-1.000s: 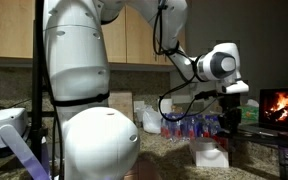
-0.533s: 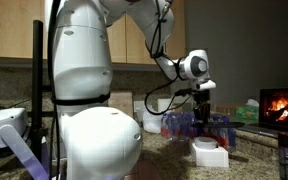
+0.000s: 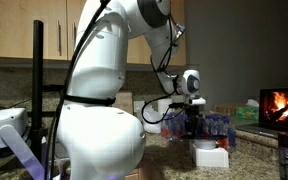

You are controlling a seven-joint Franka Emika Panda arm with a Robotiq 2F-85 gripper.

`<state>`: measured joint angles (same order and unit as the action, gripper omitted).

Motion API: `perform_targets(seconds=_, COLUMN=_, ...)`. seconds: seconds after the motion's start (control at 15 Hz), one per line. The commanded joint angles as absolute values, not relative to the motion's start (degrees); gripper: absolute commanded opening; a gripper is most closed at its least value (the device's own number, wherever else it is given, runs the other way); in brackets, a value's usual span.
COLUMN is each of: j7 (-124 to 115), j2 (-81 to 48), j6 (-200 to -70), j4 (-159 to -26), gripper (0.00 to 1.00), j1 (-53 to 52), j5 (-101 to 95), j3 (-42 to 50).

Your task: Take the bottle and the black object and put them on the counter, then stack the clear tape, the black object and the bottle on the box

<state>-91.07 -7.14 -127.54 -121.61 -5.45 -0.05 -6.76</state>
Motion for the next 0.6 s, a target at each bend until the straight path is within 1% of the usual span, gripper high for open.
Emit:
perform_targets(seconds=0.0, j7=-94.31, j2=-6.39, j6=-126.61, j4=-122.38, gripper=0.18, j1=-6.7, j5=0.63, j3=-5.76)
perform_targets(seconds=0.53, j7=-94.65, j2=-5.85, j6=-127.34, j4=-122.29, gripper=0.18, j1=-6.33, j5=2.28, j3=-5.37)
